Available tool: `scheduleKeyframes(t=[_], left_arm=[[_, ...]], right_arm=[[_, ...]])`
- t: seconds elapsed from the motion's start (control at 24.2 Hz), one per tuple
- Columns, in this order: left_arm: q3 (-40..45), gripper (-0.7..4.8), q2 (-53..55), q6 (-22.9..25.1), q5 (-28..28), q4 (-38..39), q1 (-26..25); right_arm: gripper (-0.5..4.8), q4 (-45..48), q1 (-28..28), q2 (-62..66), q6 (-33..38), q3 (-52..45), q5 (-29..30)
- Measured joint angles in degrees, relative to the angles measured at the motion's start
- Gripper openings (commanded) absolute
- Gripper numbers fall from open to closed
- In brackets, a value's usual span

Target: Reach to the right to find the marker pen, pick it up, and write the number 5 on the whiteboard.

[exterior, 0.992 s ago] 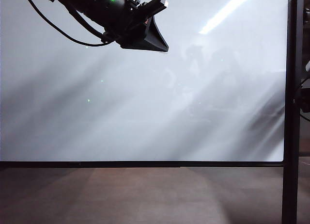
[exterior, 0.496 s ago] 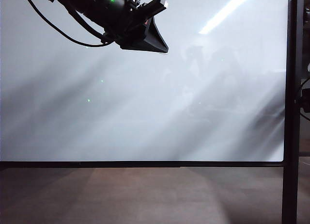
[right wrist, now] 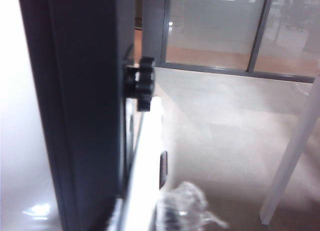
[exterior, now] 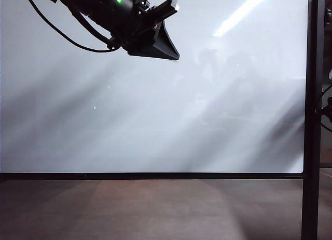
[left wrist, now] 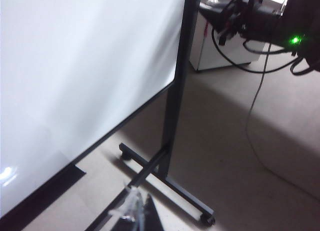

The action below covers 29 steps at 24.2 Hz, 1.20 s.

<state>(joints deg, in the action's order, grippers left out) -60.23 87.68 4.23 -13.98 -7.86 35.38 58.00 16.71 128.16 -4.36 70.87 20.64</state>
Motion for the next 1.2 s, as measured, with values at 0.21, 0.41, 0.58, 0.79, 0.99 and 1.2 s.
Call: scheduleKeyframes(t=[0.21,0.41,0.58,0.79,0.99,1.2], left_arm=[[0.00,-0.05,0.00,0.00,0.02,0.11,0.00],[0.04,-0.05,-0.76,0.00,0.00,1.01,0.02],[0.04,-0.05,-5.73,0.00,0.02,2.45,0.00],[-0.76,-0.05,-18.69,0.00,4.74,7.30,-0.13],[-4.59,-0.05,-26.08,0.00,13.00,13.46,-1.16],[-8.70,-0.05,-25.75,0.02,15.23,14.43,-3.04]], right_arm=[[-0.06,2.01,0.00,0.00,0.04,-0.02,0.00],[-0.06,3.74,1.53,-4.90,2.69,-4.68,-5.73],[-0.06,3.45,7.02,-13.25,5.01,-14.47,-10.78],[-0.06,-9.68,4.26,-39.85,6.97,-26.51,-12.02],[-0.06,-37.59,-11.91,-65.55,6.25,-26.10,-14.32],[-0.06,-45.57,-27.04,-68.89,5.84,-18.75,-19.89]])
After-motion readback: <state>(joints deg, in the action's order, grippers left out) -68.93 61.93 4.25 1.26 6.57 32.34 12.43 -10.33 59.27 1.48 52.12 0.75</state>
